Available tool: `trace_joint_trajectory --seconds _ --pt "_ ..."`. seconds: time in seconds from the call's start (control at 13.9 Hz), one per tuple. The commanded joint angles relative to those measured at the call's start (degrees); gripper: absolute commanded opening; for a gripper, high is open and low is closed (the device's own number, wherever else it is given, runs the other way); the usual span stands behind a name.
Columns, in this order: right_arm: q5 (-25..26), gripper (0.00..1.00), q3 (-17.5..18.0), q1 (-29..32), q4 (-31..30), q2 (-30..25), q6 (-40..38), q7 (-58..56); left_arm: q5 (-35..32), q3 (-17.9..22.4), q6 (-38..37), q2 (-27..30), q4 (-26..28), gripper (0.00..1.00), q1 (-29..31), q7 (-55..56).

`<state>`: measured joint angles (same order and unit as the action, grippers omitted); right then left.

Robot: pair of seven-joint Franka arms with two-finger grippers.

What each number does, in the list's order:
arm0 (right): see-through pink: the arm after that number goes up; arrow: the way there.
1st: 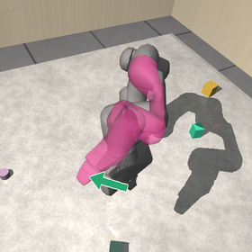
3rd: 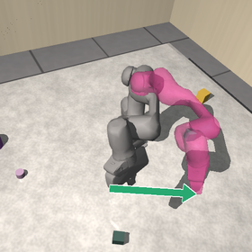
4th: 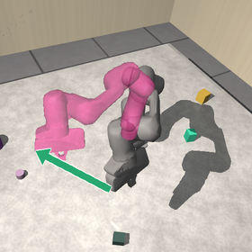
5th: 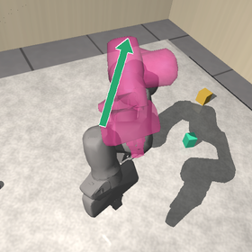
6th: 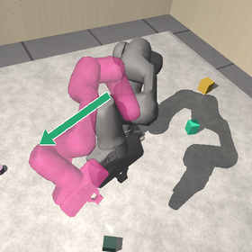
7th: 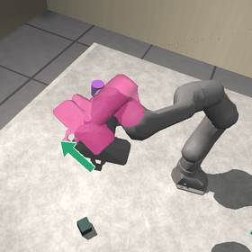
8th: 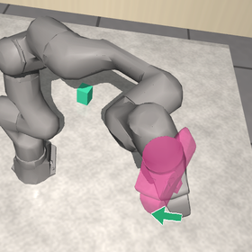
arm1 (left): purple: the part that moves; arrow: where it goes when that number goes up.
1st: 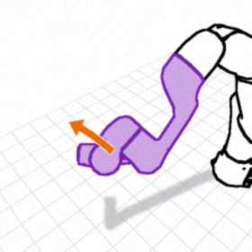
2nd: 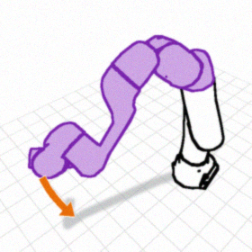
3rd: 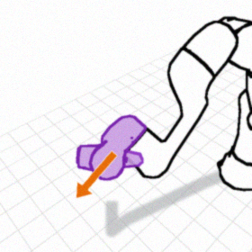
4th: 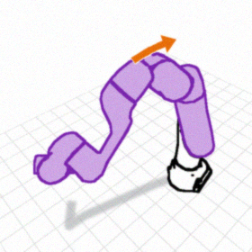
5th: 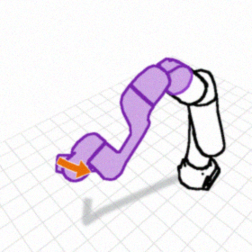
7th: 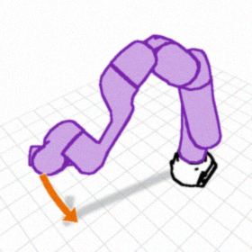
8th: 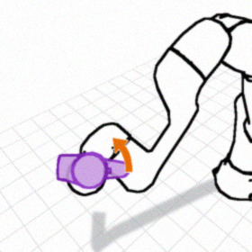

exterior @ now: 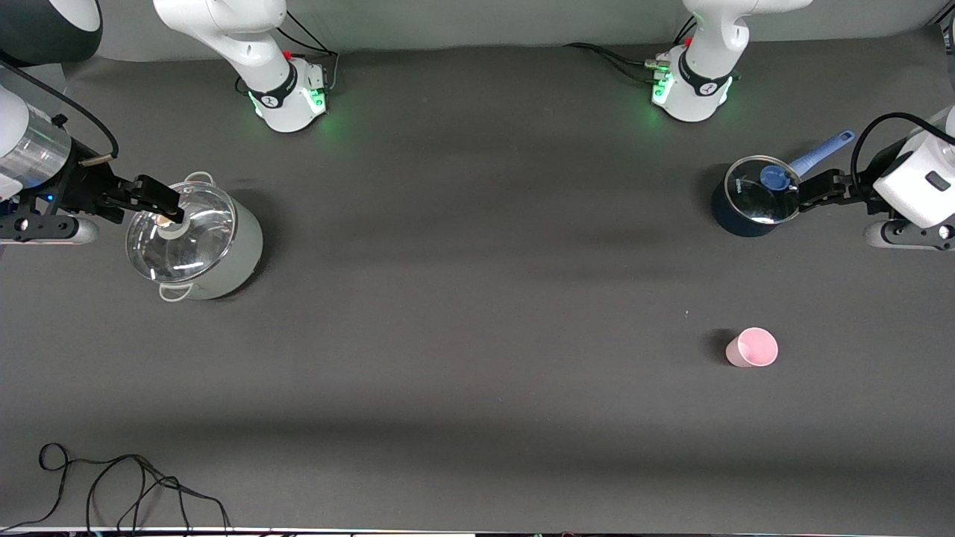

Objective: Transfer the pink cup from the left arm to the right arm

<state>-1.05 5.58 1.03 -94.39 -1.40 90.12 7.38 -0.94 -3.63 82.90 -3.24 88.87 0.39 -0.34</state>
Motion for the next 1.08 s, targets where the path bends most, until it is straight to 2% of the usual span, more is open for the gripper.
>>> trace_joint_trajectory --seconds 0.0,0.72,0.79,1.01 --pt "0.97 1.0 0.13 -0.67 0.79 0.34 -0.04 0.0 -0.82 0.03 -0.81 -0.46 -1.33 1.0 -0.13 -0.71" --pt "0.88 1.0 -0.04 -0.15 1.05 0.43 -0.21 -0.7 -0.82 0.03 0.24 -0.54 -1.68 1.0 -0.04 -1.41" --pt "0.88 1.0 -0.04 -0.15 1.05 0.43 -0.21 -0.7 -0.82 0.03 0.33 -0.54 -1.69 1.0 -0.04 -4.2" --pt "0.88 1.0 -0.04 -0.15 0.96 0.43 -0.39 -0.52 -0.99 0.64 4.53 -0.72 -1.77 1.0 0.74 -21.83"
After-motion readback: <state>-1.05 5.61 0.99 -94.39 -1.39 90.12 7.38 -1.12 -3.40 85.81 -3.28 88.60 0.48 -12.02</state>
